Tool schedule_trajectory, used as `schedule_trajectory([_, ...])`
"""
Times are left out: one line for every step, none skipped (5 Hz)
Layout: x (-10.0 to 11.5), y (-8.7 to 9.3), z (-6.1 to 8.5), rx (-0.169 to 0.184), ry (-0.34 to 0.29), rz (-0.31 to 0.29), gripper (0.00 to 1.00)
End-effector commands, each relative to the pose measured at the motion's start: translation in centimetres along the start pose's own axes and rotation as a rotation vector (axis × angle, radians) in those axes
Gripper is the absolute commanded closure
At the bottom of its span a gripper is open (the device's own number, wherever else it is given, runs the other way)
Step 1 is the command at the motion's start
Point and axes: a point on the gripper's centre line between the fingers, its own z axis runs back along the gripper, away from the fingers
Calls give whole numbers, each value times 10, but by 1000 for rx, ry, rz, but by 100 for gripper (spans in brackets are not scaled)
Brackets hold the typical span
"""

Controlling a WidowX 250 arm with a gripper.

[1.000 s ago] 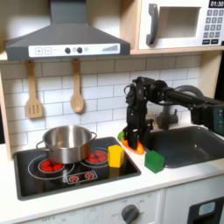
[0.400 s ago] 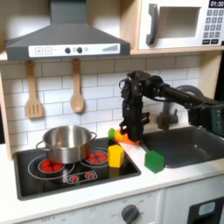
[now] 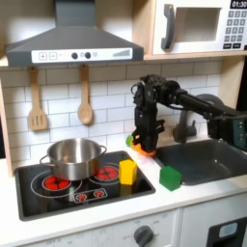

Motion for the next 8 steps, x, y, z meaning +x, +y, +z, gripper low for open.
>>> schedule_trajectory([2, -1, -1, 19, -35, 25, 0])
schedule_trajectory([2, 1, -14, 15, 10, 30, 0])
schedule_trajectory([3, 1, -11, 22, -9, 25, 0])
schedule_trajectory([4, 2, -6, 19, -17, 34, 0])
schedule_trajectory([8, 2, -14, 23, -20, 38, 0])
schedule_trajectory([16, 3, -19, 26, -23, 43, 0])
schedule_trajectory([24, 1, -24, 20, -22, 57, 0])
schedule_trajectory([33, -2, -23, 11, -34, 70, 0])
